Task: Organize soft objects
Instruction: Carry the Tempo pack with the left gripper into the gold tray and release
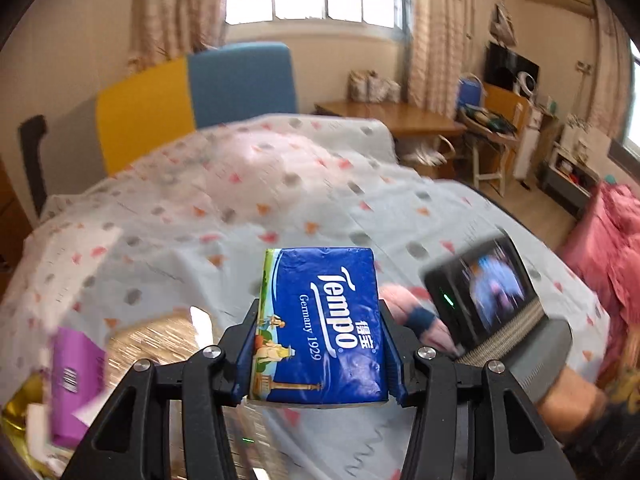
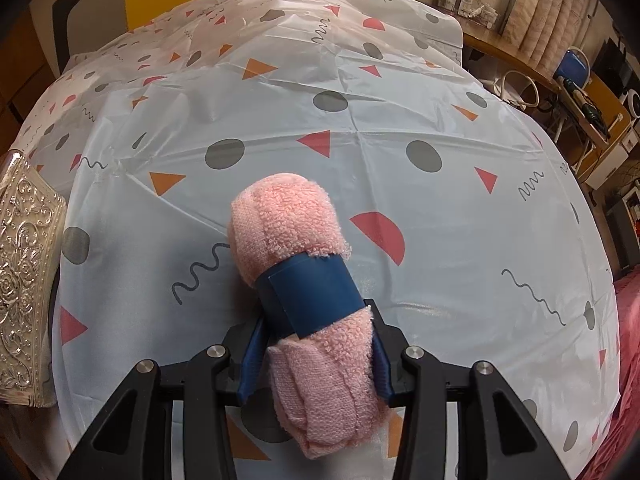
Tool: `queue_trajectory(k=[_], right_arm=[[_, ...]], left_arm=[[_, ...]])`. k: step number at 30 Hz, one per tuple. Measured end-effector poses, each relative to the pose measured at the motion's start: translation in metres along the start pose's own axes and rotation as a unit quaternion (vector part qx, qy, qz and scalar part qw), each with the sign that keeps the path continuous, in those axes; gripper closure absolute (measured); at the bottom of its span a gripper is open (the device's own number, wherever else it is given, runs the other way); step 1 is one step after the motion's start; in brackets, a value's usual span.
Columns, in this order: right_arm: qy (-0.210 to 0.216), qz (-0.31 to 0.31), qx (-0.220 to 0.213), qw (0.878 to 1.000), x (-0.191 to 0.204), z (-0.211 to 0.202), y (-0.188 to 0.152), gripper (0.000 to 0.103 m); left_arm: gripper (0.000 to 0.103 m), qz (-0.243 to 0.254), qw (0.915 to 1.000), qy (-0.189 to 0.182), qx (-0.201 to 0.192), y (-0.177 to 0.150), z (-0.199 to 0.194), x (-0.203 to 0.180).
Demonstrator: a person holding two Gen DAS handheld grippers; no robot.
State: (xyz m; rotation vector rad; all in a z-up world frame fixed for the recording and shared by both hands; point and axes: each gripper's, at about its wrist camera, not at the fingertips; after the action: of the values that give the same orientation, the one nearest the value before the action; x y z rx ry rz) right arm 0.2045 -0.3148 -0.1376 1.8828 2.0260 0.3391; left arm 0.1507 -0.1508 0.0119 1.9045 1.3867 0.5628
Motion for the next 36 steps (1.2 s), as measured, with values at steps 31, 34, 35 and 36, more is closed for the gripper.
queue_trajectory(k=[31,34,35,36], right_arm=[[-0.084,-0.088,-0.035,0.992,0.029,-0.003,-0.005,0.059],[-0.088,-0.094,-0.038,0.991,0.031,-0.003,-0.005,0.059],[-0.089,-0.093,-0.038,0.991,0.031,-0.003,-0.006,0.059],[-0.089,-0.094,-0.039,0.991,0.032,-0.003,-0.007,0.059]], left_arm=[[0.05,-0.196,0.9535,0.218,-0.068,-0.098,-0.128,0.25],[0.05,-0.217,0.9445,0.238,-0.065,-0.122,-0.14,0.267],[0.05,-0.227,0.9407,0.244,-0.063,-0.13,-0.145,0.273],[0.05,-0.234,0.9382,0.247,-0.063,-0.135,-0.148,0.277]])
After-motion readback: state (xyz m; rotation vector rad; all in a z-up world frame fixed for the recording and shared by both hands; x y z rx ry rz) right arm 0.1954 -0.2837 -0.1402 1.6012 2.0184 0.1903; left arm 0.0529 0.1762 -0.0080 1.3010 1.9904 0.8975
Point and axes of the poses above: each gripper's, at about its wrist camera, not at the fingertips, and z roughly the way its jaws point, x to its left, y to its top, and after that the axes turned 6 degrees about -z, right-handed
